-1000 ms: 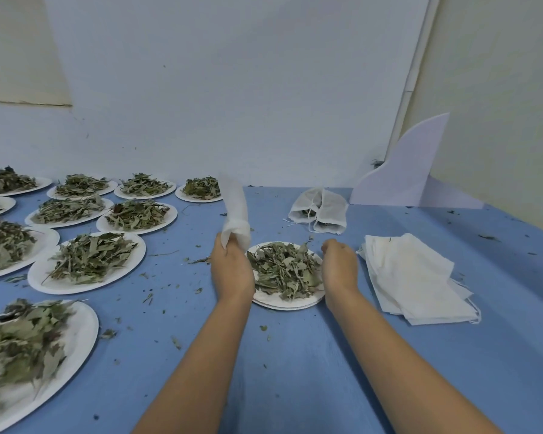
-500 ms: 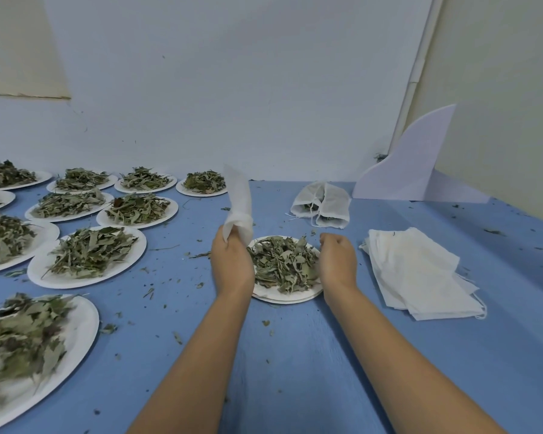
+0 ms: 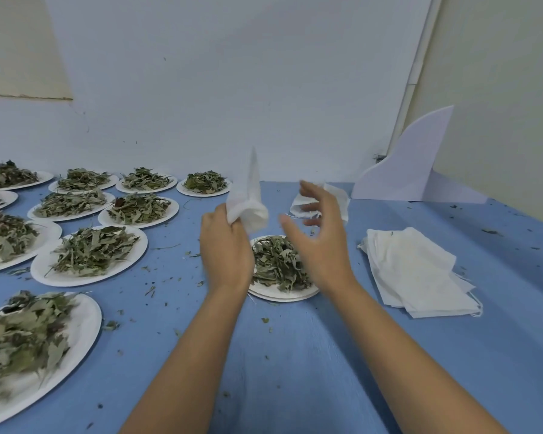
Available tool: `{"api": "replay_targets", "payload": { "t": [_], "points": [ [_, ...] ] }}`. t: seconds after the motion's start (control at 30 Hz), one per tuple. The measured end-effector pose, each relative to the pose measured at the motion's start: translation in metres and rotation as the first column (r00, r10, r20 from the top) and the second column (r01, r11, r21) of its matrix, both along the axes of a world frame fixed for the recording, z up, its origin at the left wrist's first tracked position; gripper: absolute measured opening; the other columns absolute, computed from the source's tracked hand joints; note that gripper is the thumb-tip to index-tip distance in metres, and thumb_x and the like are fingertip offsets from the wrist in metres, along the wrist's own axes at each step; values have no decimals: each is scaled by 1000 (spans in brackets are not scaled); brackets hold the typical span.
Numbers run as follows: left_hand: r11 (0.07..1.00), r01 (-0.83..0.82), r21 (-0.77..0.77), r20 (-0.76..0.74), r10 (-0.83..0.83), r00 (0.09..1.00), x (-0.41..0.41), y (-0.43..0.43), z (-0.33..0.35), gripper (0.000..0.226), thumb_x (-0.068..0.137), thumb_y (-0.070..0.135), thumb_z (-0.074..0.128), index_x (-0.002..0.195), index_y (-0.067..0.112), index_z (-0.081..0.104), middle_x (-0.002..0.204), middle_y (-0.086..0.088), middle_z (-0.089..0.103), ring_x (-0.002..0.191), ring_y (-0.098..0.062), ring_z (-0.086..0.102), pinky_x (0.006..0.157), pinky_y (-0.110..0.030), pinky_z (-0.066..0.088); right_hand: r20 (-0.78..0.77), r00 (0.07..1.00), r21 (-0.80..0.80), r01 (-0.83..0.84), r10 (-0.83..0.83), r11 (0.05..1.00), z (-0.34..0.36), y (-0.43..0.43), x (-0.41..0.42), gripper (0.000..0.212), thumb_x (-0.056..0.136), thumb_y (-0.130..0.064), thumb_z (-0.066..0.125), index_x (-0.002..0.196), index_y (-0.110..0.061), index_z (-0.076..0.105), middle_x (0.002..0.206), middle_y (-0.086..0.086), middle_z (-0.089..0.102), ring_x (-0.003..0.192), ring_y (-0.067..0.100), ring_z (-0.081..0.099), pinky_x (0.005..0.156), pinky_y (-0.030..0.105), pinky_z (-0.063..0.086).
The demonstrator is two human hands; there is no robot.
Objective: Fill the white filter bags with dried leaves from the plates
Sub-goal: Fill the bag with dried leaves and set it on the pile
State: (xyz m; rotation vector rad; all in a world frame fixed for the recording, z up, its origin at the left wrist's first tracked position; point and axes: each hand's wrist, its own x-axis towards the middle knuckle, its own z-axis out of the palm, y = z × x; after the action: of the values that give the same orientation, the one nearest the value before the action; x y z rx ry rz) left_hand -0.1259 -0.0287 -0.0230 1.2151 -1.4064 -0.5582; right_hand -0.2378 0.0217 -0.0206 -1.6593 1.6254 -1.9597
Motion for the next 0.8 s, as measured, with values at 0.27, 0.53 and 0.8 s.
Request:
{"api": "replay_targets", "payload": {
  "t": [0.27, 0.53, 0.8],
  "points": [
    [993, 117, -5, 131, -115, 985, -8, 13, 15, 32, 91, 14, 47, 123, 12, 53, 105, -9, 66, 95, -30, 60, 79, -42, 49, -297, 942, 44, 177, -156, 983, 5, -11, 11, 32, 86, -10, 57, 114, -22, 64, 105, -6, 50, 82, 10, 54, 72, 36, 50],
    [986, 147, -84, 248, -122, 961, -13, 14, 11, 32, 91, 18, 53, 122, 15, 44, 88, -9, 64, 79, -31, 60, 59, -33, 37, -172, 970, 110, 194, -174, 975, 7, -16, 1, 15, 84, -5, 59, 93, -15, 65, 96, -3, 58, 82, 4, 49, 71, 8, 36],
    [973, 142, -179, 505, -32, 862, -4, 4, 10, 21, 94, 13, 46, 114, 12, 51, 85, -9, 62, 75, -29, 54, 58, -33, 33, -356, 907, 91, 272, -224, 958, 6, -16, 1, 18, 88, -2, 51, 100, -9, 63, 94, -5, 50, 74, 3, 40, 65, 16, 31]
  ]
}}
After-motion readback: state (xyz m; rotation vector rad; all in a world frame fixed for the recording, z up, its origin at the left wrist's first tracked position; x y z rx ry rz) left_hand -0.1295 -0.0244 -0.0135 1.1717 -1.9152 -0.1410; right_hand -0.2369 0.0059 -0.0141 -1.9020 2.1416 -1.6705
